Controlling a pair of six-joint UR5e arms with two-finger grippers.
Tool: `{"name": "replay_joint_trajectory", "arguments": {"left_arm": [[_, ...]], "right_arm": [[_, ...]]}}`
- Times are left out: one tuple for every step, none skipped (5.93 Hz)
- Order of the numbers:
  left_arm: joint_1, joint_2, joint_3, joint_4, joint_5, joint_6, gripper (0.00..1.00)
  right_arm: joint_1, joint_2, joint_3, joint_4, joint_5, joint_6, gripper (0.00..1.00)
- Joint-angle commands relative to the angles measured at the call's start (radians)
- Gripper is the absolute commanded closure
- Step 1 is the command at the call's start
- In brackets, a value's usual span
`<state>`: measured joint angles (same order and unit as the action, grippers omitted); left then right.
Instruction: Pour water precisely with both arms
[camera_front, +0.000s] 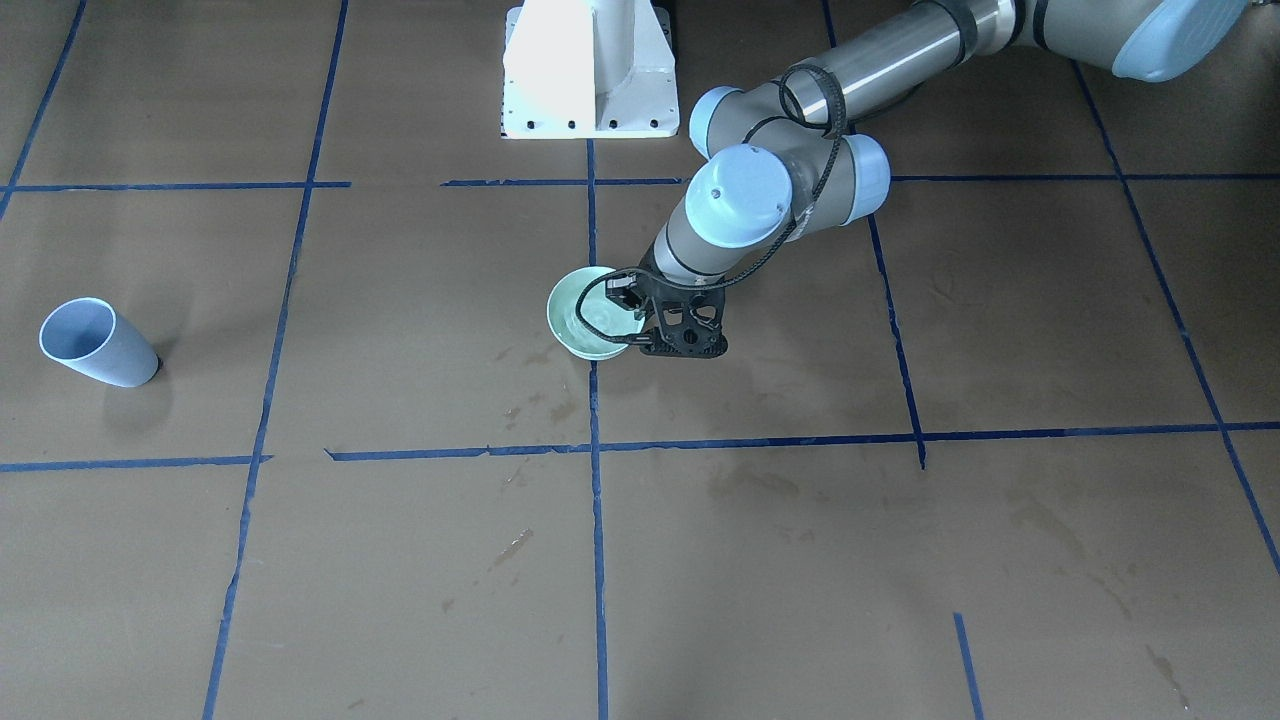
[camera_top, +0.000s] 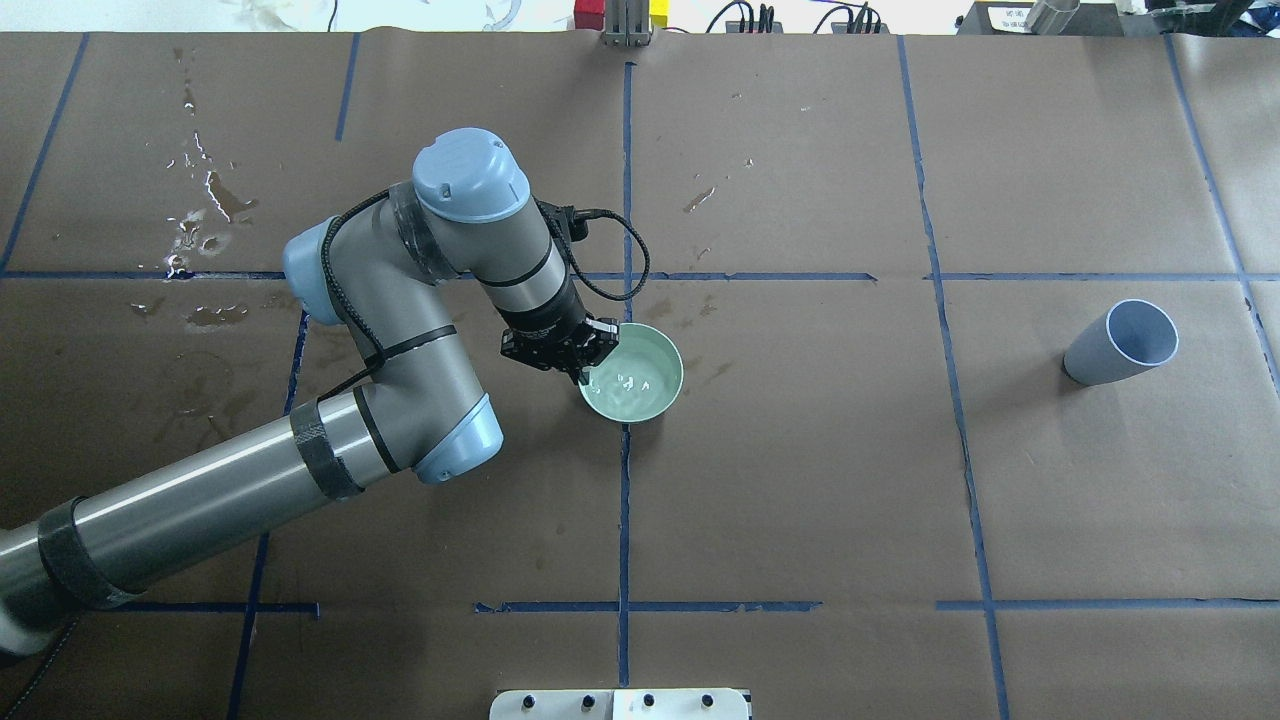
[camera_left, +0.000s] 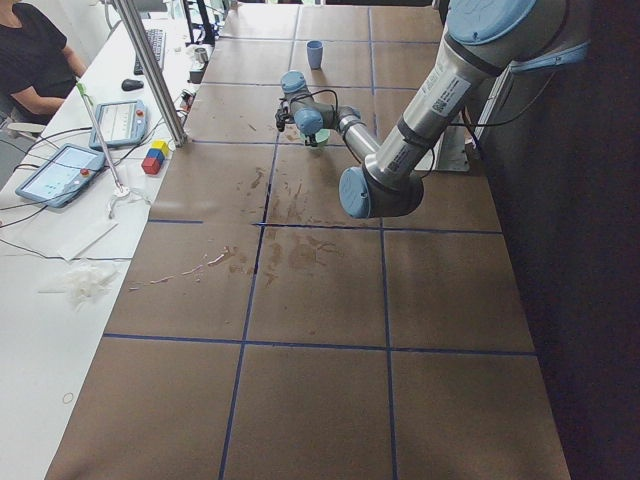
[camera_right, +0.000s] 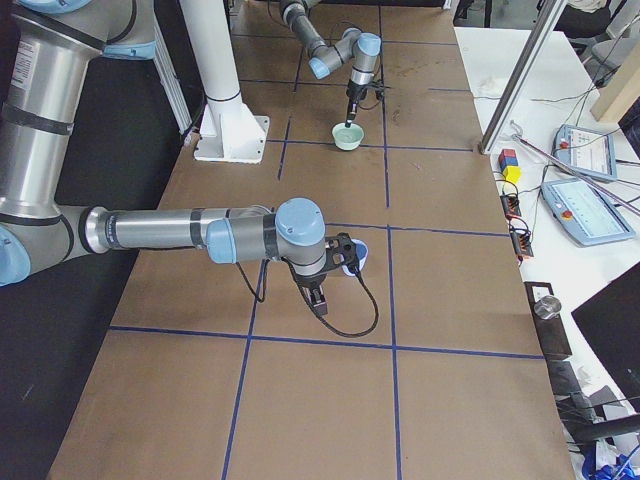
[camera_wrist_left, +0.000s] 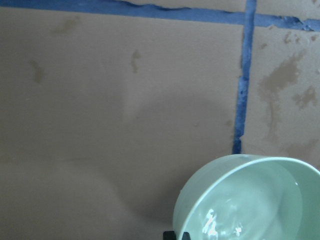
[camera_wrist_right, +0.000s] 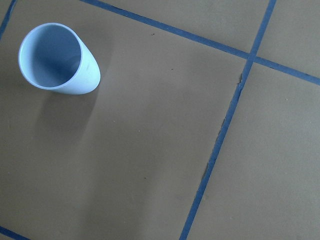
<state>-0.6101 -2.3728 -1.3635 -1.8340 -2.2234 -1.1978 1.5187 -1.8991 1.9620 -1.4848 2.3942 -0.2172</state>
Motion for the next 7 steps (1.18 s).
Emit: {"name": "replay_joint_trajectory", "arguments": {"left_arm": [[0.006,-0.009,0.012,-0.001,0.005,0.001,1.0],[0.006,-0.008,0.011,-0.001,0.004,0.001,0.99],[0.004,-0.005,0.01,-0.001,0.004,0.001,0.99],[0.003,-0.003,0.01,-0.002,0.004,0.003,0.99],[0.001,0.015,0.007,-0.008,0.004,0.003,0.96],[0.001,0.017,0.007,-0.008,0.004,0.004,0.88],[0.001,0.017,0.007,-0.008,0.004,0.004,0.44]], "right_arm": [[0.0,0.0,0.0,0.0,0.0,0.001,0.0],[0.0,0.0,0.0,0.0,0.0,-0.001,0.0],[0.0,0.0,0.0,0.0,0.0,0.001,0.0],[0.0,0.0,0.0,0.0,0.0,0.001,0.0],[0.0,0.0,0.0,0.0,0.0,0.001,0.0],[0.0,0.0,0.002,0.0,0.0,0.001,0.0],[-0.002,0.0,0.015,0.0,0.003,-0.001,0.0]]}}
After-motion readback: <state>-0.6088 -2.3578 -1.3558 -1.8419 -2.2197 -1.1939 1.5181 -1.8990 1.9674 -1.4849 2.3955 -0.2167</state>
